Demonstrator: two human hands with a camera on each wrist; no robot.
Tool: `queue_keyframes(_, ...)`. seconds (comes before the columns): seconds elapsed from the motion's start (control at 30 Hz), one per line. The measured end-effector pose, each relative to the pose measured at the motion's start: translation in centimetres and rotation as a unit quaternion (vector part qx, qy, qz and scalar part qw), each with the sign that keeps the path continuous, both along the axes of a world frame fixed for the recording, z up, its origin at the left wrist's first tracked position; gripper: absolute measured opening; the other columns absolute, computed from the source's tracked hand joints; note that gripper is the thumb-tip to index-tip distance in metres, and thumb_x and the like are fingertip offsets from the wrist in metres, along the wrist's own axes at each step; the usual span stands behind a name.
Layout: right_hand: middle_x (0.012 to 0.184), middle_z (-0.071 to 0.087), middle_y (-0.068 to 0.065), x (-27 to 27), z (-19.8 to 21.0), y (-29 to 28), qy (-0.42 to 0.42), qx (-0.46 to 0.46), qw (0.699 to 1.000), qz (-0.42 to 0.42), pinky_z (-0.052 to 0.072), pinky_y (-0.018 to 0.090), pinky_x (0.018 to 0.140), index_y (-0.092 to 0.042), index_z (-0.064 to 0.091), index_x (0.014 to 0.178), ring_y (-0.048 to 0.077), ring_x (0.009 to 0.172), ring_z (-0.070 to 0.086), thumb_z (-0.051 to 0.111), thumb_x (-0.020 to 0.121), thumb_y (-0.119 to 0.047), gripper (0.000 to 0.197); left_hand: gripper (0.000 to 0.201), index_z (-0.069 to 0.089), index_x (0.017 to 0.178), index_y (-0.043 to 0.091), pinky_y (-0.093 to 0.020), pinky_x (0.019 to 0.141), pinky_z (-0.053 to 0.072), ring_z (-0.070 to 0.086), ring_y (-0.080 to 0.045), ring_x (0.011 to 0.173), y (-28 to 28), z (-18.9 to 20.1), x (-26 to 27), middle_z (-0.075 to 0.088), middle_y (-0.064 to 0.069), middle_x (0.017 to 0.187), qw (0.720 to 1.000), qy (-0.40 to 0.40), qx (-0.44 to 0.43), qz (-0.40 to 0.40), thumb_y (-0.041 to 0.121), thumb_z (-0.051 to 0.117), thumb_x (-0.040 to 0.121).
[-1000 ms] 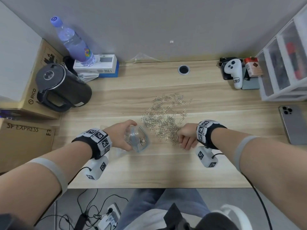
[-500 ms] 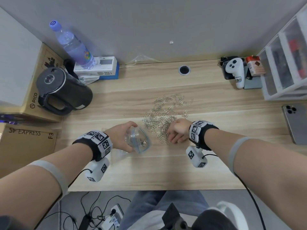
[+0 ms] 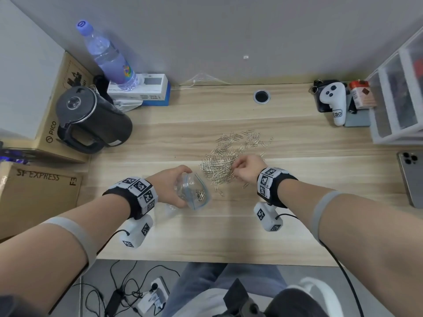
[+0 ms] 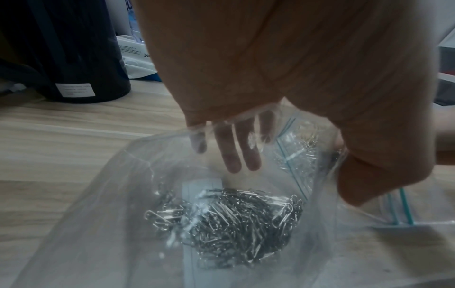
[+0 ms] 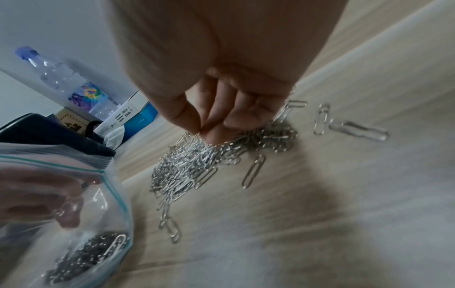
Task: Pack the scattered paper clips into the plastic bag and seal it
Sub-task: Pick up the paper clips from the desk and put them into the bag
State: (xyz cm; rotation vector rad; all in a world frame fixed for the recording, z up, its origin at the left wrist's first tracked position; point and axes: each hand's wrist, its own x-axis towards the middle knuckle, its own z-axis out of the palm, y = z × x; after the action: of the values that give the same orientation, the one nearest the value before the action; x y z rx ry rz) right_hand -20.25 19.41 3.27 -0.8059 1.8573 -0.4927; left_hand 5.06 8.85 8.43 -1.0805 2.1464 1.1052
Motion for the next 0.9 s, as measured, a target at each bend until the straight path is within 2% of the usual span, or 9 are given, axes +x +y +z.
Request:
queue_keyframes(0.13,0.116,0.047,0.002,-2.2,0.4,0.0,0.212,-0.019,0.975,0.06,0.051,0.034,0.09,-0.021,0.054,0.119,0.018,0.101,0.051,0.076,0.067,-0.041,0.06,0.102,0.036,0.141,0.028,-0.023,0.071,0.045,0.061,-0.016,0.091,-0.3,-0.2,-0.1,0.063,-0.003,0.107,1.0,-0.005,0.004,0.002,0.041,0.079,0.05)
queue_keyframes(0.2,0.123,0.034,0.006,-2.6,0.6,0.2,0.264,0.006,0.962,0.071,0.049,0.037,0.09,-0.022,0.043,0.128,0.024,0.112,0.041,0.084,0.051,-0.052,0.092,0.102,0.036,0.141,0.028,-0.023,0.07,0.046,0.062,-0.018,0.091,-0.5,-0.3,-0.3,0.063,-0.003,0.106,1.0,-0.004,0.006,0.003,0.041,0.078,0.048)
queue_keyframes(0.27,0.124,0.031,0.007,-2.5,0.6,0.5,0.276,0.051,0.956,0.087,0.048,0.039,0.087,-0.023,0.037,0.128,0.027,0.115,0.035,0.088,0.038,-0.057,0.109,0.104,0.037,0.141,0.028,-0.024,0.07,0.047,0.063,-0.018,0.09,-0.6,-0.4,-0.3,0.063,-0.002,0.106,1.0,-0.003,0.009,0.004,0.044,0.077,0.046)
queue_keyframes(0.33,0.123,0.031,0.007,-2.1,0.1,0.8,0.266,0.071,0.956,0.098,0.047,0.039,0.088,-0.026,0.037,0.127,0.027,0.113,0.034,0.089,0.034,-0.056,0.11,0.104,0.037,0.14,0.028,-0.022,0.067,0.045,0.062,-0.017,0.086,-0.7,-0.4,-0.4,0.063,-0.002,0.106,1.0,-0.003,0.008,0.004,0.044,0.076,0.045)
queue_keyframes(0.47,0.127,0.032,0.007,-0.5,-0.9,0.6,0.24,0.018,0.964,0.11,0.042,0.038,0.098,-0.028,0.04,0.135,0.027,0.118,0.033,0.09,0.049,-0.045,0.101,0.105,0.037,0.141,0.026,-0.022,0.069,0.046,0.062,-0.017,0.088,-0.9,-0.4,-0.4,0.063,-0.002,0.107,1.0,-0.006,0.009,0.006,0.043,0.077,0.046)
queue_keyframes(0.57,0.128,0.036,0.005,0.3,-1.2,-0.1,0.21,-0.005,0.97,0.121,0.043,0.038,0.099,-0.029,0.048,0.13,0.026,0.12,0.035,0.087,0.062,-0.034,0.079,0.112,0.037,0.141,0.026,-0.024,0.074,0.048,0.063,-0.017,0.091,-1.1,-0.3,-0.5,0.064,-0.001,0.107,1.0,-0.006,0.008,0.002,0.054,0.072,0.038)
queue_keyframes(0.73,0.125,0.039,0.005,0.5,-1.5,-0.9,0.191,-0.03,0.971,0.14,0.039,0.034,0.105,-0.025,0.056,0.118,0.026,0.125,0.039,0.077,0.074,-0.024,0.049,0.112,0.038,0.141,0.026,-0.029,0.08,0.052,0.063,-0.018,0.093,-1.5,-0.1,-0.5,0.064,0.0,0.106,1.0,-0.008,0.006,0.005,0.055,0.07,0.037)
queue_keyframes(0.8,0.125,0.038,0.005,0.7,-1.3,-1.3,0.192,-0.029,0.971,0.138,0.042,0.037,0.103,-0.026,0.053,0.122,0.026,0.125,0.039,0.076,0.07,-0.033,0.057,0.112,0.038,0.14,0.026,-0.027,0.078,0.051,0.064,-0.017,0.091,-1.5,-0.1,-0.4,0.065,0.001,0.105,1.0,-0.008,0.007,0.008,0.055,0.07,0.037)
queue_keyframes(0.9,0.126,0.035,0.006,1.5,-0.6,-1.5,0.21,-0.014,0.967,0.145,0.045,0.042,0.099,-0.03,0.038,0.137,0.027,0.122,0.035,0.075,0.055,-0.064,0.096,0.113,0.037,0.141,0.026,-0.032,0.085,0.054,0.064,-0.017,0.096,-1.5,-0.1,-0.3,0.065,0.001,0.108,1.0,-0.01,0.007,0.01,0.056,0.071,0.038)
